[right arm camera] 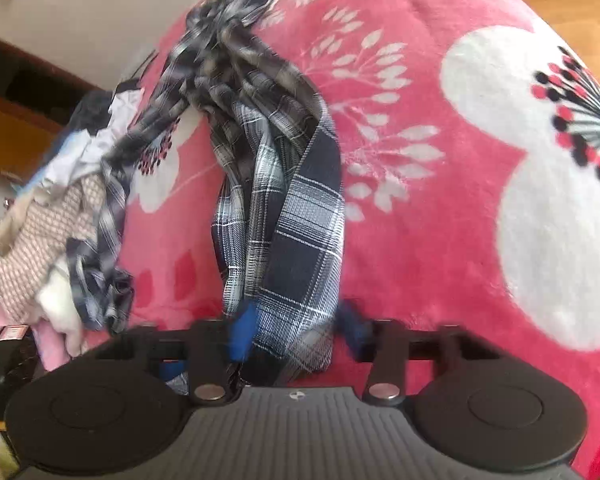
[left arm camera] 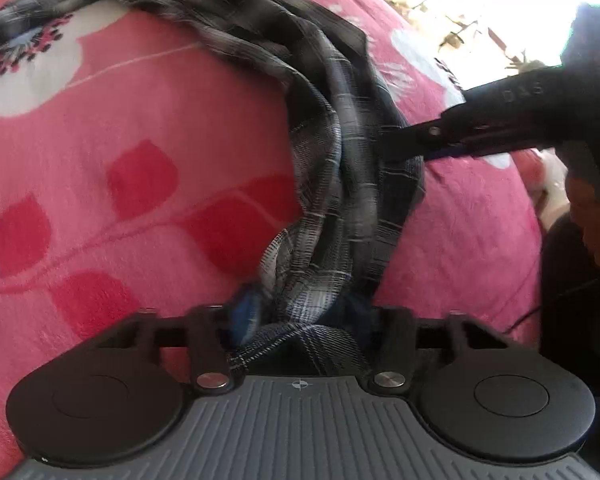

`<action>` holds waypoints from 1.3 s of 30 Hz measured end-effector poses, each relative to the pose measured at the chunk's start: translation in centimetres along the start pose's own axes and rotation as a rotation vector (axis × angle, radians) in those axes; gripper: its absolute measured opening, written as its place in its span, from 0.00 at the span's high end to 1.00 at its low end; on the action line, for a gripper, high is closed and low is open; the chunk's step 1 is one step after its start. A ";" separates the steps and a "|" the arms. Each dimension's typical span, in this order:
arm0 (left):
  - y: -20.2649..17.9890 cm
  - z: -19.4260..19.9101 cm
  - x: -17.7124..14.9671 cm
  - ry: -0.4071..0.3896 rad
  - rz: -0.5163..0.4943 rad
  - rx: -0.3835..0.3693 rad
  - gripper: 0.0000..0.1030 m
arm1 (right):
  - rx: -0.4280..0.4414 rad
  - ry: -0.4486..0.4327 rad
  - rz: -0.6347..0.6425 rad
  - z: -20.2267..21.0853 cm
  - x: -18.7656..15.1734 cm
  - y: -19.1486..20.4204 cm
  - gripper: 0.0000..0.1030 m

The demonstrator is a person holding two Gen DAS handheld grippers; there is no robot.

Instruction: Fold clothes

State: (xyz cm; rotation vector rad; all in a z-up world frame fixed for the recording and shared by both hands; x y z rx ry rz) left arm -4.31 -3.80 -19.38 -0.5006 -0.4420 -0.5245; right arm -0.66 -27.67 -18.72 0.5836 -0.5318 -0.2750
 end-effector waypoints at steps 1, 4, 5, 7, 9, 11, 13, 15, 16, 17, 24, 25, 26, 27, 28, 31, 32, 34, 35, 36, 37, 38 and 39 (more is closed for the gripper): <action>0.2 0.1 0.0 0.015 0.043 -0.046 0.86 | 0.009 -0.002 0.006 0.1 0.0 0.2 0.84; 0.6 0.1 0.0 0.064 0.264 -0.294 0.88 | 0.066 -0.039 0.005 1.9 0.9 1.1 0.90; 0.5 0.2 0.0 0.074 0.324 -0.382 0.88 | 0.082 -0.058 0.004 2.7 1.4 1.4 0.91; -0.4 0.0 -0.1 0.097 0.382 -0.524 0.88 | 0.117 -0.089 -0.015 3.9 2.5 2.0 0.91; -1.2 -0.4 -0.4 0.122 0.401 -0.611 0.86 | 0.150 -0.113 -0.037 5.3 3.3 2.2 0.91; -1.7 -1.7 -1.2 0.172 0.357 -0.560 0.73 | 0.150 -0.128 -0.034 6.1 3.7 1.9 0.91; -1.8 -2.9 -2.4 0.227 0.298 -0.458 0.54 | 0.107 -0.122 -0.023 6.1 3.3 1.0 0.91; -1.6 -2.6 -3.1 0.234 0.288 -0.445 0.49 | 0.060 -0.110 -0.016 5.9 2.9 0.0 0.90; -1.4 -2.2 -3.2 0.230 0.294 -0.449 0.37 | 0.036 -0.103 -0.012 5.8 2.7 -0.5 0.89; -1.0 -1.6 -3.3 0.228 0.301 -0.441 0.31 | 0.013 -0.097 -0.008 5.7 2.5 -1.0 0.89; 3.6 4.6 -3.3 0.067 0.313 -0.382 0.00 | -0.141 -0.069 0.022 5.4 1.3 -4.3 0.72; 4.3 4.7 -2.8 0.051 0.334 -0.381 0.00 | -0.143 -0.091 0.034 5.9 1.9 -4.1 0.69; 5.0 4.9 -2.4 0.034 0.355 -0.381 0.00 | -0.140 -0.116 0.044 6.5 2.6 -3.9 0.62; 5.8 5.0 -2.0 0.016 0.379 -0.374 0.00 | -0.130 -0.138 0.047 6.9 3.4 -3.8 0.56; 6.6 4.8 -1.4 -0.005 0.409 -0.347 0.00 | -0.117 -0.154 0.046 7.2 4.2 -3.6 0.54; 9.1 3.3 1.5 -0.098 0.501 -0.260 0.01 | -0.078 -0.175 0.045 6.6 7.1 -3.2 0.53; 10.1 3.0 2.4 -0.133 0.531 -0.234 0.01 | -0.069 -0.182 0.061 6.0 8.1 -2.8 0.53; 11.9 2.1 4.5 -0.205 0.578 -0.185 0.02 | -0.058 -0.194 0.097 4.8 10.0 -1.8 0.53; 12.8 1.5 5.6 -0.240 0.595 -0.157 0.02 | -0.059 -0.197 0.121 3.9 11.0 -1.2 0.53; 13.4 0.9 6.6 -0.272 0.600 -0.119 0.03 | -0.057 -0.201 0.141 3.1 11.9 -0.6 0.53; 13.9 0.4 8.0 -0.309 0.601 -0.075 0.05 | -0.053 -0.205 0.152 2.2 12.8 0.1 0.53; 14.4 -0.1 9.4 -0.346 0.602 -0.031 0.05 | -0.049 -0.208 0.155 1.1 13.9 0.7 0.53; 15.1 -0.5 10.7 -0.385 0.602 0.013 0.05 | -0.040 -0.207 0.154 0.1 14.9 1.3 0.53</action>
Point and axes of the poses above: each gripper's, at about its wrist camera, not at the fingertips, and z roughly against the way its jaws point, y to its left, x to its top, the point moved 5 cm from there along -z, roughly the way its jaws point, and after that the axes turned 12 degrees about -y, right-handed, at the moved point
